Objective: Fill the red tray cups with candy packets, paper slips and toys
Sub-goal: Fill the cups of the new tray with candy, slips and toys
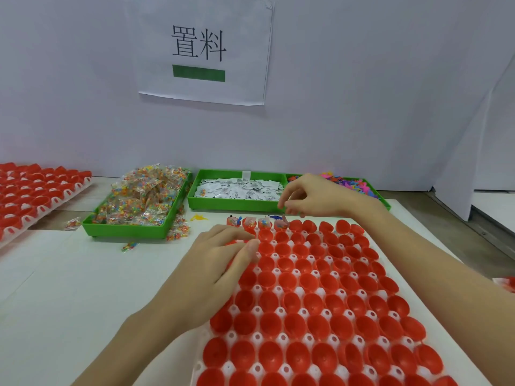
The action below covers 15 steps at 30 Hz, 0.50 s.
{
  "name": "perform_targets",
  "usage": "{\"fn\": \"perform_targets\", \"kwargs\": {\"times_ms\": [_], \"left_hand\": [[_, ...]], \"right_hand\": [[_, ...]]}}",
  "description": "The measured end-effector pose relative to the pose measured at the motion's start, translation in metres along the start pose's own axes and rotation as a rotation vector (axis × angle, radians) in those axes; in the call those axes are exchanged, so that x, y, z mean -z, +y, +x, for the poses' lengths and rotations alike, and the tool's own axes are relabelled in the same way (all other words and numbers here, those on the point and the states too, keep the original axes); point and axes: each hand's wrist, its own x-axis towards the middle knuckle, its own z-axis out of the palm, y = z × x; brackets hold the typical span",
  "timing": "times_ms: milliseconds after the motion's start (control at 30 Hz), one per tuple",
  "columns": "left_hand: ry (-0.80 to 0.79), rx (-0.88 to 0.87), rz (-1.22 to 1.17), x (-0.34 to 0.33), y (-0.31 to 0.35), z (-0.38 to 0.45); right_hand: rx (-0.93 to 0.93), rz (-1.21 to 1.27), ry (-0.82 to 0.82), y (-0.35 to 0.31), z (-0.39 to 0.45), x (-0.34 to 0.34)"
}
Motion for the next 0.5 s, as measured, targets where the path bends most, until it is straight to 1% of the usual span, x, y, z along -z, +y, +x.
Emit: {"fn": "perform_targets", "kwargs": {"times_ms": [33,100,167,233,300,367,433,500], "left_hand": [[0.053,-0.014,0.017,0.002,-0.006,0.002],[0.178,0.004,0.147,0.012,-0.020,0.007],[0.282,0.089,0.335,0.027,-0.048,0.008],[0.329,0.208,0.502,0.044,-0.079,0.003],[0.328,0.309,0.608,0.053,-0.106,-0.005],[0.309,0.373,0.639,0.053,-0.122,-0.012],[0.283,0.380,0.626,0.050,-0.130,-0.016],[0.270,0.361,0.596,0.050,-0.132,-0.015]], "right_hand": [[0.010,0.038,0.048,0.003,-0.002,0.002],[0.022,0.101,0.124,0.011,-0.009,0.003],[0.041,0.119,0.204,0.018,-0.019,0.000],[0.058,0.055,0.240,0.022,-0.031,-0.009],[0.067,0.001,0.248,0.026,-0.042,-0.020],[0.082,-0.011,0.256,0.030,-0.048,-0.029],[0.089,0.009,0.285,0.031,-0.057,-0.033],[0.100,0.106,0.344,0.032,-0.068,-0.032]]}}
